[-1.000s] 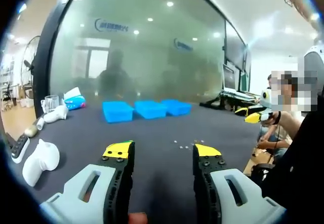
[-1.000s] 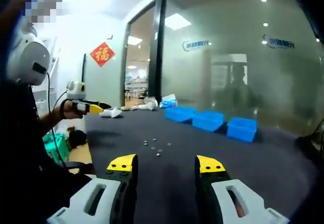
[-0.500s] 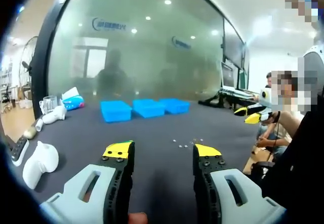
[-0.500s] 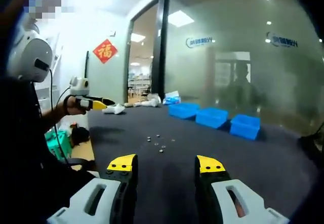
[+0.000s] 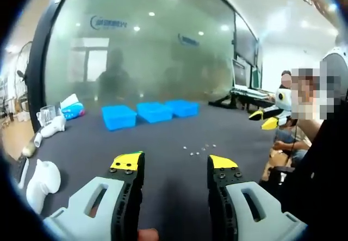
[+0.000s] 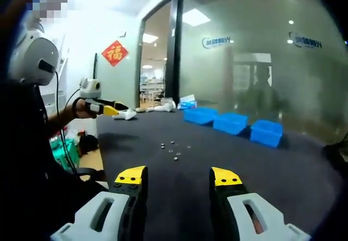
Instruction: Sort the screws, nuts, and washers into the corresponding bins
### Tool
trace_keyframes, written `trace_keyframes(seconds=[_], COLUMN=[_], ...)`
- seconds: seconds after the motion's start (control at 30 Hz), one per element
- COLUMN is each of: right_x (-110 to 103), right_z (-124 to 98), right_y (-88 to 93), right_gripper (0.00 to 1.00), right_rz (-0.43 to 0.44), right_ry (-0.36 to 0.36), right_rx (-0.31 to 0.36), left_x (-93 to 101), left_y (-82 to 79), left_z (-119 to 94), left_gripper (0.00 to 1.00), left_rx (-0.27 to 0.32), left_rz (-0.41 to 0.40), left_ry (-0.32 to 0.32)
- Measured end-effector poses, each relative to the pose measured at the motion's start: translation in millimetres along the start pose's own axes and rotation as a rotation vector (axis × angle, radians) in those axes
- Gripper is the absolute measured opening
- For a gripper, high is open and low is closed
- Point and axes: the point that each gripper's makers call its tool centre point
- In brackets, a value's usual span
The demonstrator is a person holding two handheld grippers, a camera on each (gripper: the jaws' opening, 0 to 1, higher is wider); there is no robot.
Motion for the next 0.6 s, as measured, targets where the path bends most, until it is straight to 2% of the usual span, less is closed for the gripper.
trace_keyframes(seconds=[0.27,0.43,0.6], right_x=[-6,-8,-9], right_z=[3,4,4], right_y=[3.3,4.4,5.2], right_gripper=[0.42,0.42,0.42], right_rz=[-0.012,-0.01,-0.013], right_ry=[-0.024,-0.032,-0.035], right_rx=[-0.018,-0.021,-0.022], left_x=[5.5,16.2,21.9], left_y=[3.1,3.0,3.7], left_z=[15,30,48], left_gripper=[0.45,0.44,0.43], left_rx=[-0.084,-0.138,-0.219], left_rz=[0.058,0.09,0.141], left_ry=[0.06,0.135,0.198])
Point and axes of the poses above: the point that each gripper's makers call its tool centre point, and the gripper's own axes: z roughly forward along the fingers, x roughly to its right, y roughly out of its underside, and after that the axes turned 3 degrees about y, right-handed
